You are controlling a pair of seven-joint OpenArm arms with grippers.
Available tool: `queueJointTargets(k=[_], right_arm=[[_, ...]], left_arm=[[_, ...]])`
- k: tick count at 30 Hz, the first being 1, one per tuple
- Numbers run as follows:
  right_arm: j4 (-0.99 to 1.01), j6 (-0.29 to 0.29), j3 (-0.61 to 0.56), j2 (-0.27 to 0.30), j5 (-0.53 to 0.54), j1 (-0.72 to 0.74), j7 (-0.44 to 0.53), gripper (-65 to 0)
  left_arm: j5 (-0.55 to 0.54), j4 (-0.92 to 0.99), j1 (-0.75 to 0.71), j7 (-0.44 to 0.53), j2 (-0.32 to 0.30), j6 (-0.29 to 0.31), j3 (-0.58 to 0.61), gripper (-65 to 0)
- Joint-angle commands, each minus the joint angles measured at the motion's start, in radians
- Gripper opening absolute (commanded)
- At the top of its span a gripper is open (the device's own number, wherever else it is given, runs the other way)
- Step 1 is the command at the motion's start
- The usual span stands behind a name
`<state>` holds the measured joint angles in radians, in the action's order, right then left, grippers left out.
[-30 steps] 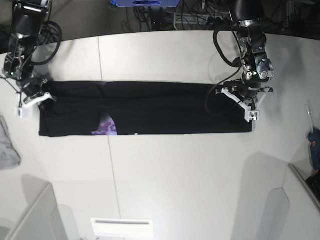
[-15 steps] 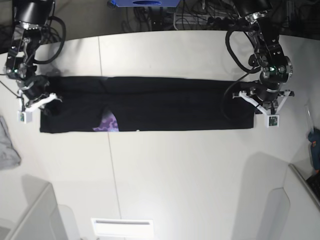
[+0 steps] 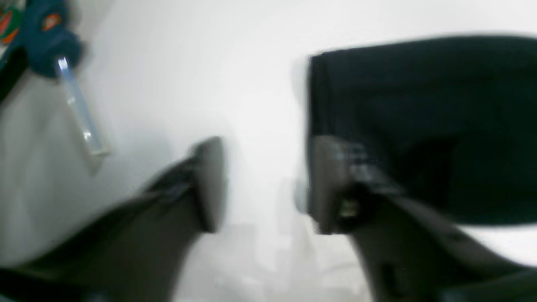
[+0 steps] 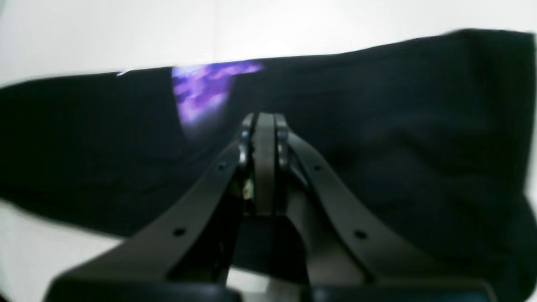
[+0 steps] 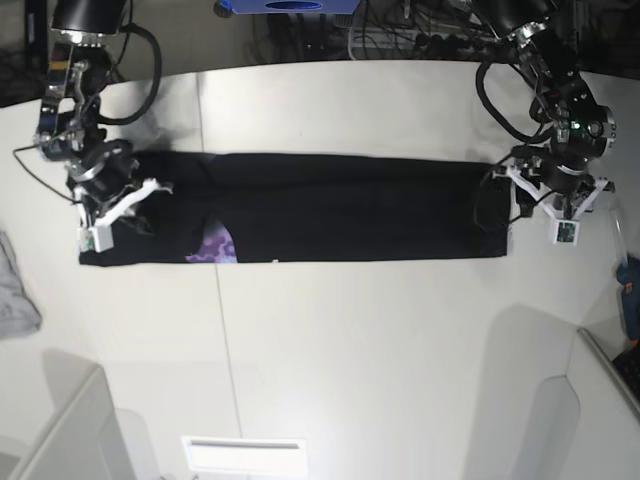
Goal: Fold the T-shirt properly
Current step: 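Regrasp the strip ends with both grippers and straighten it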
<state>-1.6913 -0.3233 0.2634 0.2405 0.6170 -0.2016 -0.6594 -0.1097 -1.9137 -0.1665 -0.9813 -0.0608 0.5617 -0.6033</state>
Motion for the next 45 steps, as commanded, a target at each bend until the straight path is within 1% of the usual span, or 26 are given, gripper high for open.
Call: queueJointTargets(k=[1,3,6,8,10,13,16,20,21,22,24,26,28,31,35,38,42,45], right_arm=[[-0.020,-0.001,-0.006,-0.002,0.007,0.003,0.017,-65.0],[-0.019,-0.001,-0.009,-0.017,0.004,-0.002,0.020,-65.0],[-0.013,-0.001,-0.017,-0.026,0.004,-0.005,0.019,-65.0],[-0.013,-0.001,-0.017,-0.033,0.004,-0.011,0.019,-65.0],[-0.013,-0.001,-0.017,-0.037,0.004,-0.012,0.019,-65.0],[-0.013,-0.001,-0.017,-0.037,0.004,-0.014,0.019,-65.0],[-0.013,-0.001,-0.017,-0.039,0.004,-0.016,0.019,-65.0],[-0.013,-0.001,-0.017,-0.039,0.004,-0.019,0.017,-65.0],[-0.013,-0.001,-0.017,-0.039,0.004,-0.020,0.017,-65.0],[-0.013,-0.001,-0.017,-0.039,0.004,-0.026,0.017,-65.0],[-0.013,-0.001,-0.014,-0.039,0.004,-0.029,0.017,-65.0],[-0.013,-0.001,-0.013,-0.039,0.004,-0.031,0.017,-65.0],[-0.013,-0.001,-0.011,-0.039,0.004,-0.032,0.017,-65.0],[-0.013,-0.001,-0.011,-0.039,0.004,-0.032,0.017,-65.0],[-0.013,-0.001,-0.011,-0.039,0.004,-0.032,0.017,-65.0],[-0.016,-0.001,-0.016,-0.039,0.004,-0.032,0.017,-65.0],[-0.016,-0.001,-0.013,-0.039,0.004,-0.032,0.017,-65.0],[-0.016,-0.001,-0.011,-0.039,0.004,-0.032,0.017,-65.0]], left_arm=[[0.002,-0.036,-0.031,0.012,-0.006,0.008,0.018,-49.2],[0.002,-0.053,-0.092,0.015,-0.004,0.011,0.067,-65.0],[0.002,-0.053,-0.176,0.026,-0.004,0.011,0.113,-65.0],[0.000,-0.051,-0.227,0.075,-0.004,0.013,0.128,-65.0],[-0.031,-0.051,-0.287,0.140,-0.011,0.013,0.185,-65.0],[-0.058,-0.031,-0.319,0.183,-0.024,0.008,0.265,-65.0],[-0.055,0.020,-0.291,0.186,-0.021,0.007,0.283,-65.0],[-0.057,0.049,-0.238,0.180,-0.011,0.002,0.276,-65.0],[-0.057,0.047,-0.230,0.180,-0.007,-0.015,0.276,-65.0],[-0.057,0.046,-0.222,0.183,-0.012,-0.048,0.276,-65.0],[-0.058,0.044,-0.202,0.183,-0.012,-0.098,0.276,-65.0],[-0.064,0.046,-0.184,0.180,-0.012,-0.116,0.276,-65.0],[-0.058,0.044,-0.172,0.180,-0.012,-0.119,0.273,-65.0],[-0.057,0.046,-0.144,0.180,-0.014,-0.119,0.220,-65.0],[-0.057,0.061,-0.104,0.178,-0.014,-0.119,0.184,-65.0],[-0.057,0.119,-0.077,0.178,-0.034,-0.119,0.187,-65.0],[-0.057,0.204,-0.048,0.184,-0.037,-0.119,0.184,-65.0],[-0.057,0.240,-0.032,0.186,-0.058,-0.119,0.182,-65.0]])
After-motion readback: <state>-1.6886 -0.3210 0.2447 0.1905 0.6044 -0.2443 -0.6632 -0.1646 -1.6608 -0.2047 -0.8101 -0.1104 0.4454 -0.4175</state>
